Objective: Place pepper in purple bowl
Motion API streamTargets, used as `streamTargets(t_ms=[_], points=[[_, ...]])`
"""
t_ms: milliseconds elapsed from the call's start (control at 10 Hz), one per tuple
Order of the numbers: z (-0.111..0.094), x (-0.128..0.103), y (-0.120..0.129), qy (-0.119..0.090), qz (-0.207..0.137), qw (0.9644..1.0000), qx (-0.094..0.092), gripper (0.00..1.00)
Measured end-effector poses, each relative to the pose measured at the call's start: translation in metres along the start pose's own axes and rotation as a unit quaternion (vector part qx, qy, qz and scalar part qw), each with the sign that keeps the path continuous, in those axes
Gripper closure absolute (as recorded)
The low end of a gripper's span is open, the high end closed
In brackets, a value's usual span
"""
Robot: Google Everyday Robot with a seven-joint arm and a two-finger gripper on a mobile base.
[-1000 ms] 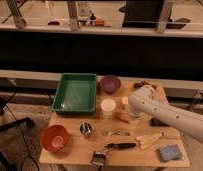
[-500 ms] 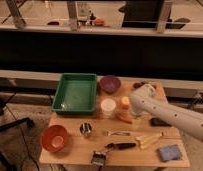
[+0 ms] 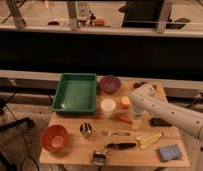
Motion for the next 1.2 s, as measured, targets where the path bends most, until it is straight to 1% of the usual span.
streamTargets(t_ms=[200,500,600,700,900,1200], points=[[-0.003,0.001,0.002,-0.002,-0.002,1.0000,0.003,0.62],[-0.008,-0.004,0.003,-0.010,-0.008,0.9999,0.008,0.93],[-0.009,-0.003,0.004,-0.011,-0.007,0.9999,0.008,0.98],[-0.009,-0.003,0.004,-0.011,-0.009,0.9999,0.009,1.00],[-0.010,-0.004,0.004,-0.012,-0.014,0.9998,0.010,1.00],[-0.015,0.008,-0.003,-0.004,-0.008,0.9997,0.022,1.00]])
